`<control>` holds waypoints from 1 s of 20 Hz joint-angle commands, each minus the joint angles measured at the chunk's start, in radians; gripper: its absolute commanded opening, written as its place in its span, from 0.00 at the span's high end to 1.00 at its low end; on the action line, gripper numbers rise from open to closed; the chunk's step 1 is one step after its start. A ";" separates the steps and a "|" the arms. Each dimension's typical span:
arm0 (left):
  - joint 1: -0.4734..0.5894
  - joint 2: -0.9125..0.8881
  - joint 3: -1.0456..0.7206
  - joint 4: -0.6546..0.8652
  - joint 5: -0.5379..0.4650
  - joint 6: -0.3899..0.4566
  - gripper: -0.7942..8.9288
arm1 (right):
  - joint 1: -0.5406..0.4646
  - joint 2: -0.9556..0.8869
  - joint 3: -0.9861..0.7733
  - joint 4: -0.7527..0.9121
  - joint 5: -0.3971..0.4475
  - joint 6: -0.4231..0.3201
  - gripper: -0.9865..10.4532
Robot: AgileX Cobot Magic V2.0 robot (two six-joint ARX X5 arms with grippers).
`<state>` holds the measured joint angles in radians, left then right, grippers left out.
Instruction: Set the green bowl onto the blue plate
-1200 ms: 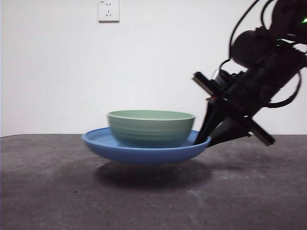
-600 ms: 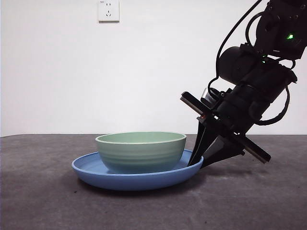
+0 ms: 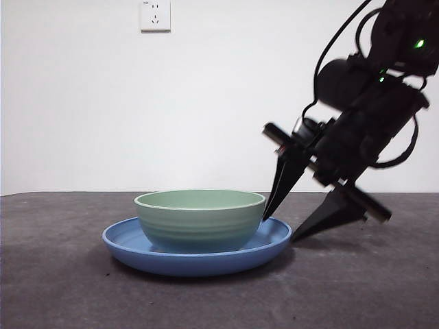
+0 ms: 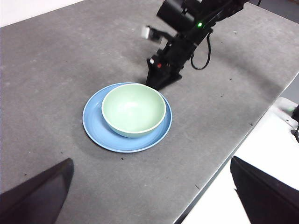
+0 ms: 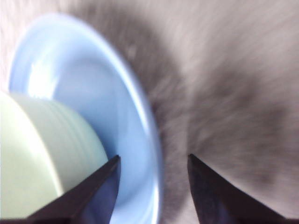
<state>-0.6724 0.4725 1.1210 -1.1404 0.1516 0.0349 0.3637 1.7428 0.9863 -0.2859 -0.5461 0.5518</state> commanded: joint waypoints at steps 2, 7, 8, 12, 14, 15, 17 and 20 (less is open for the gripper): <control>-0.008 0.002 0.015 0.011 -0.005 0.002 0.11 | -0.038 -0.093 0.018 -0.031 0.025 -0.042 0.71; -0.008 0.002 0.015 0.011 -0.005 0.002 0.11 | -0.073 -0.349 0.018 -0.163 0.031 -0.124 0.46; -0.008 0.002 0.015 0.012 -0.005 0.002 0.11 | -0.072 -0.414 0.018 -0.195 0.031 -0.145 0.45; -0.008 0.002 0.015 0.011 -0.005 0.002 0.11 | -0.072 -0.697 0.018 -0.353 0.031 -0.229 0.41; -0.008 0.002 0.015 0.012 -0.005 0.002 0.11 | -0.072 -0.788 0.018 -0.409 0.037 -0.258 0.39; -0.008 0.002 0.015 0.012 -0.005 0.003 0.11 | -0.072 -0.835 0.018 -0.440 0.049 -0.272 0.37; -0.008 0.002 0.015 0.012 -0.005 0.003 0.11 | -0.072 -0.914 0.018 -0.498 0.085 -0.293 0.33; -0.008 0.002 0.015 0.012 -0.005 0.003 0.11 | -0.072 -1.016 0.018 -0.589 0.153 -0.346 0.30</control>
<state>-0.6724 0.4725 1.1210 -1.1404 0.1516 0.0353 0.2871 0.7284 0.9867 -0.8642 -0.4080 0.2565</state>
